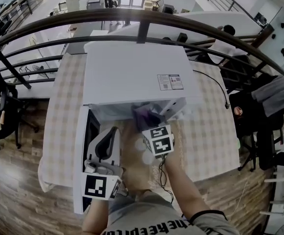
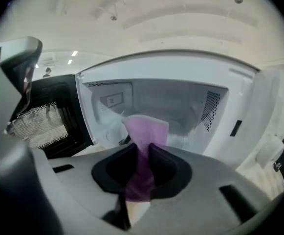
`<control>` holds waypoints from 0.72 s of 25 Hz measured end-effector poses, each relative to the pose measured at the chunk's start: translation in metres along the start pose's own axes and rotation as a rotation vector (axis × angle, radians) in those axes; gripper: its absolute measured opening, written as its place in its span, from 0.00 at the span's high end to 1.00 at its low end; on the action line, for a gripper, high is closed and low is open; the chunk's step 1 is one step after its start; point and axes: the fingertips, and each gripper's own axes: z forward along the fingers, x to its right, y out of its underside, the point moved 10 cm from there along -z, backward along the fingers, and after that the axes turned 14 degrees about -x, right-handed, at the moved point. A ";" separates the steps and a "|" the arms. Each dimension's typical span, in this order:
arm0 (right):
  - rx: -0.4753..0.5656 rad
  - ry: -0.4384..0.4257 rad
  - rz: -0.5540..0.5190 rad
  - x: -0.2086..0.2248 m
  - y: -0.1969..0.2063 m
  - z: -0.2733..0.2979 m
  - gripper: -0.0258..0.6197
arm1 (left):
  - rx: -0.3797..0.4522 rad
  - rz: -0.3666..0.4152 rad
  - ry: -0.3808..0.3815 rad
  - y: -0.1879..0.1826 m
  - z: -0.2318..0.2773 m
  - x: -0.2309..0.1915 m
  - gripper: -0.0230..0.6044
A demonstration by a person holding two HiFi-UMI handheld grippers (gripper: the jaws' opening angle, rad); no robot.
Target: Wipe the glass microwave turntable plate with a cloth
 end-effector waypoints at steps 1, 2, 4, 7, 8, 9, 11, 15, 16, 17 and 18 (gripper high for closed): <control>0.008 -0.002 0.004 0.000 0.002 -0.005 0.84 | 0.001 0.002 -0.001 -0.001 -0.001 0.002 0.95; 0.016 -0.003 0.008 0.000 0.003 -0.009 0.84 | 0.003 0.004 -0.002 -0.001 -0.002 0.004 0.95; 0.031 -0.005 0.011 -0.001 0.007 -0.018 0.84 | 0.007 0.008 -0.005 -0.003 -0.006 0.008 0.95; 0.053 -0.010 0.019 -0.002 0.013 -0.032 0.84 | 0.009 0.012 -0.011 -0.004 -0.012 0.014 0.95; 0.062 -0.011 0.024 -0.002 0.015 -0.037 0.84 | 0.009 0.012 -0.013 -0.005 -0.014 0.016 0.95; 0.071 -0.013 0.027 -0.003 0.017 -0.042 0.84 | 0.009 0.012 -0.016 -0.005 -0.016 0.018 0.95; 0.087 -0.016 0.032 -0.003 0.020 -0.052 0.84 | 0.011 0.013 -0.019 -0.007 -0.021 0.022 0.95; 0.119 -0.018 0.041 -0.002 0.026 -0.072 0.84 | 0.018 0.018 -0.025 -0.009 -0.028 0.032 0.95; 0.129 -0.019 0.045 -0.001 0.028 -0.077 0.84 | 0.019 0.019 -0.026 -0.010 -0.029 0.035 0.95; 0.138 -0.020 0.049 0.000 0.030 -0.082 0.84 | 0.020 0.021 -0.027 -0.010 -0.031 0.037 0.95; 0.148 -0.021 0.052 0.000 0.032 -0.087 0.84 | 0.021 0.022 -0.027 -0.010 -0.032 0.040 0.95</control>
